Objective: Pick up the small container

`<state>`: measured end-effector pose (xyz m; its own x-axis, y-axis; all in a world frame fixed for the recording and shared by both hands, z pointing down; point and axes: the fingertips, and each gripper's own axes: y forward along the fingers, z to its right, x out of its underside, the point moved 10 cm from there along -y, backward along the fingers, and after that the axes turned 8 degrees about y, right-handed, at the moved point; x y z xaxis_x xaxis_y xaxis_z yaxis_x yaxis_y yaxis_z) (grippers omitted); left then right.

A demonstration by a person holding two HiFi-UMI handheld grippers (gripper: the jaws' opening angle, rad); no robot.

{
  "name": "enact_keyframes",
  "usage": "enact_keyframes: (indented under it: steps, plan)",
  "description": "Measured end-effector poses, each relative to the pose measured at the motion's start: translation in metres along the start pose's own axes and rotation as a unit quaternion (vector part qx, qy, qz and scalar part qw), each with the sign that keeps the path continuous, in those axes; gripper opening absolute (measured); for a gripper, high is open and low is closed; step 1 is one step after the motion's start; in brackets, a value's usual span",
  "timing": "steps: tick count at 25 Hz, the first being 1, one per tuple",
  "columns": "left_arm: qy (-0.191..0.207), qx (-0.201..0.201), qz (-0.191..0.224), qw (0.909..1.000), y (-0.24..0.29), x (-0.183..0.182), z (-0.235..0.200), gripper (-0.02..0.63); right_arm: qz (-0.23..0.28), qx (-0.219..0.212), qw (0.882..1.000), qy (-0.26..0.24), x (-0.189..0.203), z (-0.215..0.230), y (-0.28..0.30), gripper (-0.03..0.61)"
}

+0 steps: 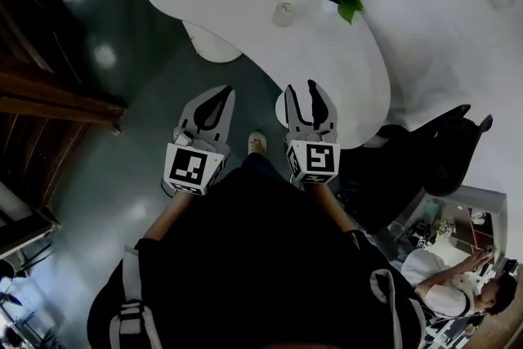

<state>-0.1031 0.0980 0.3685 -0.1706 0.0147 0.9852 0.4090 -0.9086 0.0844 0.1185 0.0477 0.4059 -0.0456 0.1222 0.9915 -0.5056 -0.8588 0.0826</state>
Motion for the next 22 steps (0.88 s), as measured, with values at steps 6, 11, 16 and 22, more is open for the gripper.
enact_keyframes:
  steps: [6,11,16,22]
  plan:
    - [-0.003,-0.021,-0.016,0.9996,0.042,0.000,-0.007,0.008,-0.014,-0.013,1.000,0.004,0.003,0.035,0.040,0.201]
    - [-0.002,-0.040,-0.019,0.9990,0.069,0.002,-0.012,0.008,-0.029,-0.023,0.999,0.008,0.010,0.058,0.067,0.215]
    - [-0.016,-0.057,-0.039,0.9975,0.086,0.003,-0.015,0.008,-0.042,-0.040,0.998,0.010,0.018,0.069,0.085,0.233]
    - [-0.019,-0.050,-0.039,0.9978,0.112,0.010,-0.023,0.008,-0.058,-0.040,0.997,0.019,0.028,0.081,0.106,0.239]
